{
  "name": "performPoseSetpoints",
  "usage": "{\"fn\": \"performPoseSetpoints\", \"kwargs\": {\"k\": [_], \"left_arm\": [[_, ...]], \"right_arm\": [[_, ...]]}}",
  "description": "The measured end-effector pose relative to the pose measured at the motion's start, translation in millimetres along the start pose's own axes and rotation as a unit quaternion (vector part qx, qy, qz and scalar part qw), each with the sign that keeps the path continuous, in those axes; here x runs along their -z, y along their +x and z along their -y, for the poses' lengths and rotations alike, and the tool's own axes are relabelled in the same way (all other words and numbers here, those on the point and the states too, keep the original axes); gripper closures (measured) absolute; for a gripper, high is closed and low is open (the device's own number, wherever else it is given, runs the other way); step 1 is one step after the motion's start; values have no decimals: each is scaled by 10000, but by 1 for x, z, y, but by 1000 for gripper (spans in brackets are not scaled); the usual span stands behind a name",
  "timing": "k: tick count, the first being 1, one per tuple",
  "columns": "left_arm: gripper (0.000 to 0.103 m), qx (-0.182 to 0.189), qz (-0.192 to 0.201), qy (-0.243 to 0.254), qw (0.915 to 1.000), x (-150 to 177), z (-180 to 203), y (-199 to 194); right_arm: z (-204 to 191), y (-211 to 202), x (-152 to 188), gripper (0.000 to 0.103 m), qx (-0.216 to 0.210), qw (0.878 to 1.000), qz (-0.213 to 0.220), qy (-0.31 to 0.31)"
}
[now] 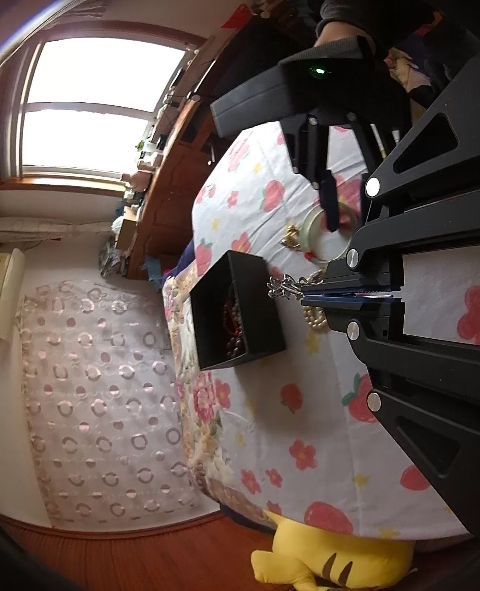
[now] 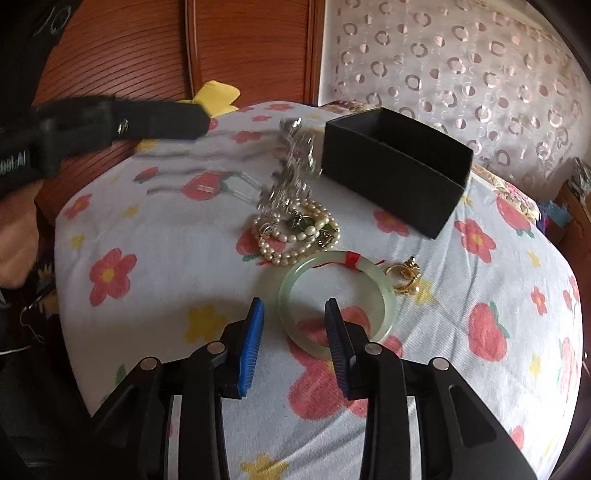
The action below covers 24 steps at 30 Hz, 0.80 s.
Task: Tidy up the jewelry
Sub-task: 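Grasp the jade bangle rim with the right gripper while the left gripper holds the comb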
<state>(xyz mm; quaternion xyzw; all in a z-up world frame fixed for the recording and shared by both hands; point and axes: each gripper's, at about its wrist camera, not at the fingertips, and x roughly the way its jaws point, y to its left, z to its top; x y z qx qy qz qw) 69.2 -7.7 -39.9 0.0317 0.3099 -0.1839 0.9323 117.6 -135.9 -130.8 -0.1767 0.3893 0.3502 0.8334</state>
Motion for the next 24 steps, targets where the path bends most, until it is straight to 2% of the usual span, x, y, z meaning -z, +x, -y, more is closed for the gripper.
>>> {"fn": "performPoseSetpoints", "kwargs": {"k": [1, 2, 4, 6, 13, 20, 24], "left_arm": [[103, -20, 30, -21, 10000, -3, -2, -1], [103, -35, 53, -41, 10000, -4, -3, -1], [103, -72, 83, -61, 9999, -8, -6, -2], [103, -130, 118, -79, 9998, -12, -10, -2], [103, -217, 207, -90, 9995, -29, -15, -1], [103, -272, 310, -30, 9991, -52, -15, 5], [103, -288, 382, 36, 9988, -67, -12, 8]], "right_arm": [[0, 0, 0, 76, -22, 10000, -6, -3], [-1, -1, -1, 89, -83, 10000, -3, -12], [-3, -3, -1, 95, -87, 9999, 4, -71], [-6, -7, -1, 95, -50, 9999, 58, -104], [7, -47, -11, 95, 83, 9979, 637, 66], [28, -64, -28, 95, 278, 9960, 843, 128], [41, -66, -38, 95, 255, 9954, 910, 180]]}}
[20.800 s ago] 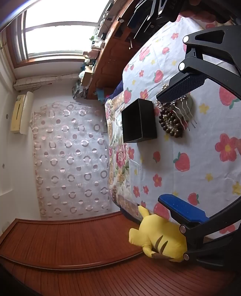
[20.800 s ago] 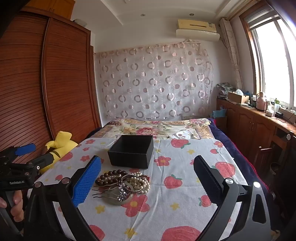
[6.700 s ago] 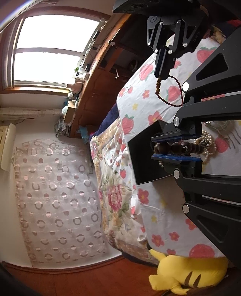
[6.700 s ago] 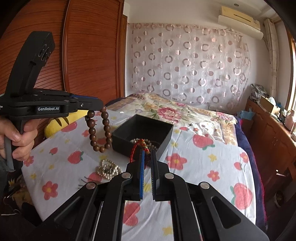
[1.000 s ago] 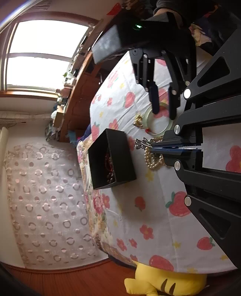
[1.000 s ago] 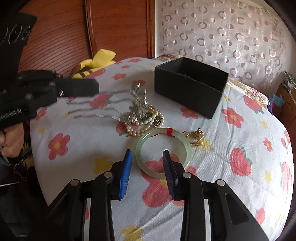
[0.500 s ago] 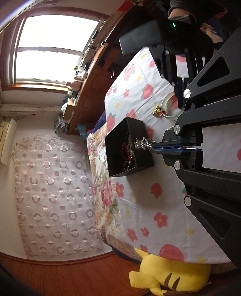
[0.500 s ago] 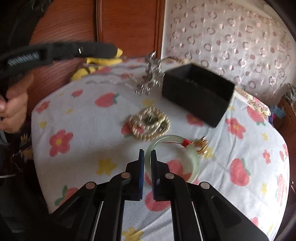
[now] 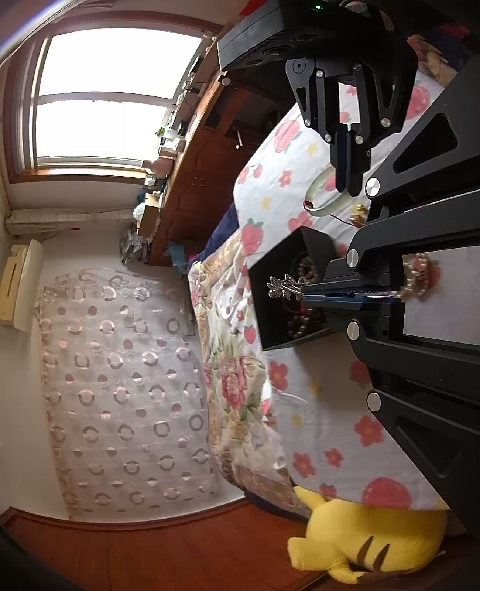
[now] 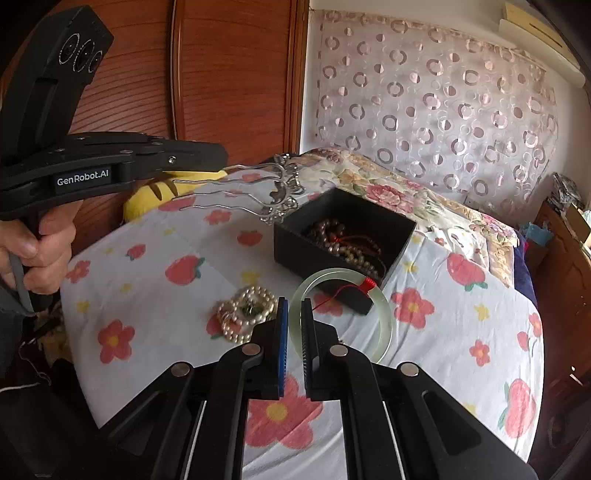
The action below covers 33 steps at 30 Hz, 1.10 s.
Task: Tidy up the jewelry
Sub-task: 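Grasp the jade bangle rim with the right gripper while the left gripper holds the comb, then carry comb and bangle over the black box and open both grippers inside it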
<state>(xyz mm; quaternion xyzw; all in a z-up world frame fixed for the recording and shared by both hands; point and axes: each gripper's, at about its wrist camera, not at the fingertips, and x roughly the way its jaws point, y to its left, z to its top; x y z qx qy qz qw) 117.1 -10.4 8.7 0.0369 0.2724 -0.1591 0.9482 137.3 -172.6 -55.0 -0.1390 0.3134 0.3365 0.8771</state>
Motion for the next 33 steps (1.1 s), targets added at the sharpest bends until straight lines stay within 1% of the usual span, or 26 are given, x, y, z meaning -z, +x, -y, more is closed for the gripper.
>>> {"fn": "performPoseSetpoints", "kwargs": {"k": [6, 10, 15, 17, 21, 26, 33], "left_arm": [[103, -21, 63, 32, 10000, -19, 3, 10], [103, -29, 49, 38, 10000, -24, 4, 18], [103, -66, -82, -9, 9999, -34, 1, 44], [103, -47, -165, -98, 9998, -37, -3, 57], [103, -50, -384, -210, 9990, -31, -12, 84], [103, -65, -577, -360, 9977, -18, -24, 104], [103, -61, -578, -345, 9977, -19, -28, 111]], "right_arm": [[8, -6, -11, 95, 61, 9999, 121, -11], [15, -8, -18, 95, 145, 9997, 183, -15], [24, -5, -28, 95, 209, 9995, 250, -26], [30, -1, -33, 95, 231, 9994, 267, -35], [37, 12, -40, 95, 253, 9993, 264, -46], [43, 33, -47, 95, 259, 9995, 177, -47], [53, 62, -54, 95, 245, 9997, 13, -15]]}}
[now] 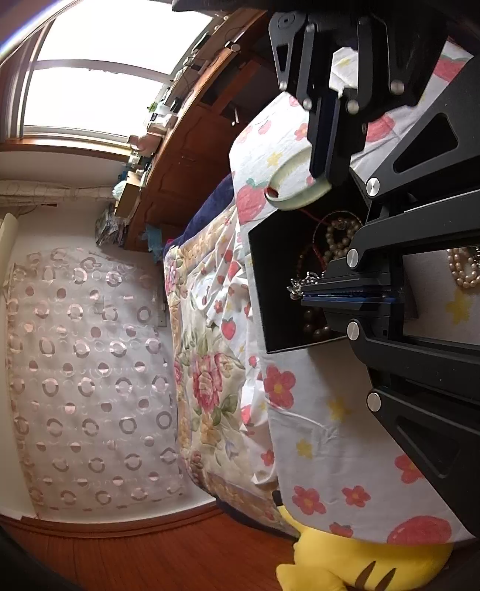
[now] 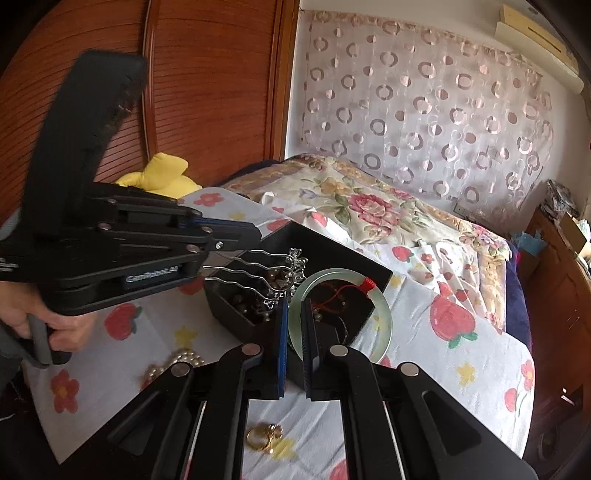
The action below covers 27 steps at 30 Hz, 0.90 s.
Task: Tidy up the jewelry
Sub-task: 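Carry comb and bangle over the black box and open both grippers inside it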
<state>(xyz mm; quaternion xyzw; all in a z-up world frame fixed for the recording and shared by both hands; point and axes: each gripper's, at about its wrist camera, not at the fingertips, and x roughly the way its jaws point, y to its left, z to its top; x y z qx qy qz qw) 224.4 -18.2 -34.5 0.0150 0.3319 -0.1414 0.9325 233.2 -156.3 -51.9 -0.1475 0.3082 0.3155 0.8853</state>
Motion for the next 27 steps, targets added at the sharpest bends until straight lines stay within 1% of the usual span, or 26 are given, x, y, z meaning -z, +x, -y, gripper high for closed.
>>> {"fn": "performPoseSetpoints", "kwargs": {"k": [5, 9, 16, 18, 20, 22, 25, 27], "left_arm": [[103, 72, 29, 69, 9999, -10, 2, 7], [103, 64, 27, 4, 10000, -13, 0, 8], [102, -20, 109, -50, 9999, -8, -9, -1], [101, -24, 149, -79, 9999, -7, -13, -7], [97, -31, 178, -92, 9998, -5, -16, -12], [88, -49, 213, -105, 9997, -1, -20, -19], [78, -77, 259, -113, 9996, 7, -25, -26], [66, -97, 287, -120, 9995, 13, -28, -32]], "right_arm": [[5, 15, -2, 95, -75, 10000, -57, 14], [8, 23, -2, 95, -122, 9999, -80, 51], [7, 30, -8, 95, -173, 9998, -82, 16], [4, 32, -11, 95, -189, 9998, -72, -5], [1, 35, -14, 95, -223, 9997, -71, -29], [-3, 38, -16, 95, -245, 9996, -90, -65], [-7, 44, -18, 95, -262, 9995, -139, -116], [-10, 48, -19, 95, -257, 9994, -183, -128]]}}
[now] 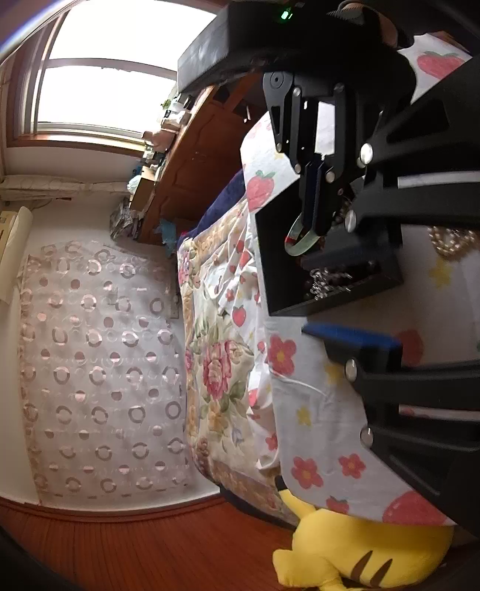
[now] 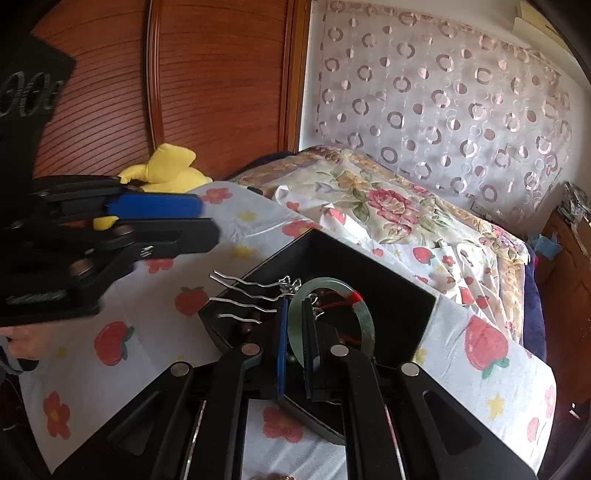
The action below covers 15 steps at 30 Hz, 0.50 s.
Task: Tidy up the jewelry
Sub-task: 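Carry comb and bangle over the black box and open both grippers inside it, then move the right gripper to the gold ring earring and grasp it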
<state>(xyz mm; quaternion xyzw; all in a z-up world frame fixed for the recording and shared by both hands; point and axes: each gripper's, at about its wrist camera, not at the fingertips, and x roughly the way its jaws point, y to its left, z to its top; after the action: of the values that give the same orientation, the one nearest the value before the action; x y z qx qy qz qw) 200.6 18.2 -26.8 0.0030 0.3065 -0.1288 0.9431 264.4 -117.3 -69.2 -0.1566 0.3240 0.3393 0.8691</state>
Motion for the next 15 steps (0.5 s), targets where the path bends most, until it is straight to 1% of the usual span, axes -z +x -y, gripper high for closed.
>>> {"fn": "performPoseSetpoints", "kwargs": {"k": [3, 4, 5, 7, 9, 12, 15], "left_arm": [[51, -58, 26, -6, 10000, 9, -6, -6], [49, -73, 34, -7, 10000, 11, -8, -7], [43, -91, 37, -12, 10000, 14, -10, -9], [26, -140, 58, -24, 9999, 20, -13, -12], [23, -171, 84, 1, 9998, 24, -13, -15], [9, -200, 65, 48, 9998, 33, -14, -17], [8, -147, 37, 78, 9999, 42, -13, -18]], "right_arm": [[-3, 5, 1, 95, 15, 10000, -43, -5], [-4, 6, 1, 94, 27, 10000, -52, -6], [-5, 7, 1, 94, 42, 10000, -55, -8], [-4, 9, 1, 94, 71, 9999, -74, 18], [-3, 9, 2, 94, 107, 9999, -78, 63], [-1, 5, 4, 92, 112, 9998, -47, 167], [0, -2, 7, 89, 137, 9997, 2, 218]]}}
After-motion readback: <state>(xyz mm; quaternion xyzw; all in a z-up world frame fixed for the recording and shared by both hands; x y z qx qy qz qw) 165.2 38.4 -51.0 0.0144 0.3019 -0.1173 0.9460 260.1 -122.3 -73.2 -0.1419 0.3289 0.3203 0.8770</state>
